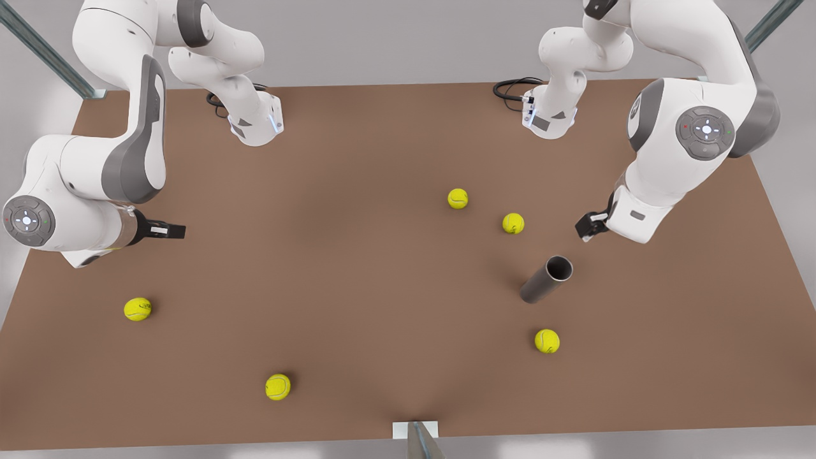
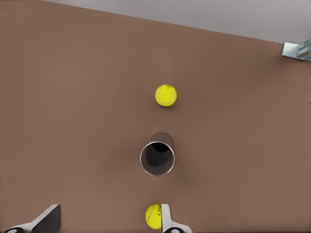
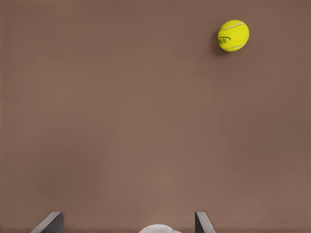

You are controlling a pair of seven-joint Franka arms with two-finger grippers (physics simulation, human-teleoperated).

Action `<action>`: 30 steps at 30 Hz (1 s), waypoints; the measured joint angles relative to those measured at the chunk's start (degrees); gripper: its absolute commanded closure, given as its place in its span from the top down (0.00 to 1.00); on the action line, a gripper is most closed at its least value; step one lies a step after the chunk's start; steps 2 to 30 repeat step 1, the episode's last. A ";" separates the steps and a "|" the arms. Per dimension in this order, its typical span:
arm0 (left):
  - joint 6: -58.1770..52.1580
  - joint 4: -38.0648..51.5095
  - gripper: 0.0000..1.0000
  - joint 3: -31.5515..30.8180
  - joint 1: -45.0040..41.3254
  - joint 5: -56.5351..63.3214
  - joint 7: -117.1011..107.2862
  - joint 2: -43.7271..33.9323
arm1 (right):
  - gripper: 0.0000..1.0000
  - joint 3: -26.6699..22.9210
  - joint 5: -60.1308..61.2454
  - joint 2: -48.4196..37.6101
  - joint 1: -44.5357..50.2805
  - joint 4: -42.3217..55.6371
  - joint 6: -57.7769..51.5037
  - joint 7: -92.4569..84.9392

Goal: Put the tennis tube upright

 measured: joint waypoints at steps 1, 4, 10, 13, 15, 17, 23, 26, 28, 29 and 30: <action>0.02 0.00 1.00 0.00 -0.01 -0.01 1.15 0.07 | 1.00 0.00 0.00 0.02 0.00 0.00 0.01 0.00; 0.02 0.00 1.00 0.00 -0.01 -0.01 1.15 0.07 | 1.00 0.00 0.00 0.02 0.00 0.00 0.01 0.00; 0.02 0.00 1.00 0.00 -0.01 -0.01 1.15 0.07 | 1.00 0.00 0.00 0.02 0.00 0.00 0.01 0.00; 0.02 0.00 1.00 0.00 -0.01 -0.01 1.15 0.07 | 1.00 0.00 0.00 0.02 0.00 0.00 0.01 0.00; 0.02 0.00 1.00 0.00 -0.01 -0.01 1.15 0.07 | 1.00 0.00 0.00 0.02 0.00 0.00 0.01 0.00; 0.02 0.00 1.00 0.00 -0.01 -0.01 1.15 0.07 | 1.00 0.00 0.00 0.02 0.00 0.00 0.01 0.00; 0.02 0.00 1.00 0.00 -0.01 -0.01 1.15 0.07 | 1.00 0.00 0.00 0.02 0.00 0.00 0.01 0.00; 0.02 0.00 1.00 0.00 -0.01 -0.01 1.15 0.07 | 1.00 0.00 0.00 0.02 0.00 0.00 0.01 0.00; 0.02 0.00 1.00 0.00 -0.01 -0.01 1.15 0.07 | 1.00 0.00 0.00 0.02 0.00 0.00 0.01 0.00; 0.02 0.00 1.00 0.00 -0.01 -0.01 1.15 0.07 | 1.00 0.00 0.00 0.02 0.00 0.00 0.01 0.00; 0.02 0.00 1.00 0.00 -0.01 -0.01 1.15 0.07 | 1.00 0.00 0.00 0.02 0.00 0.00 0.01 0.00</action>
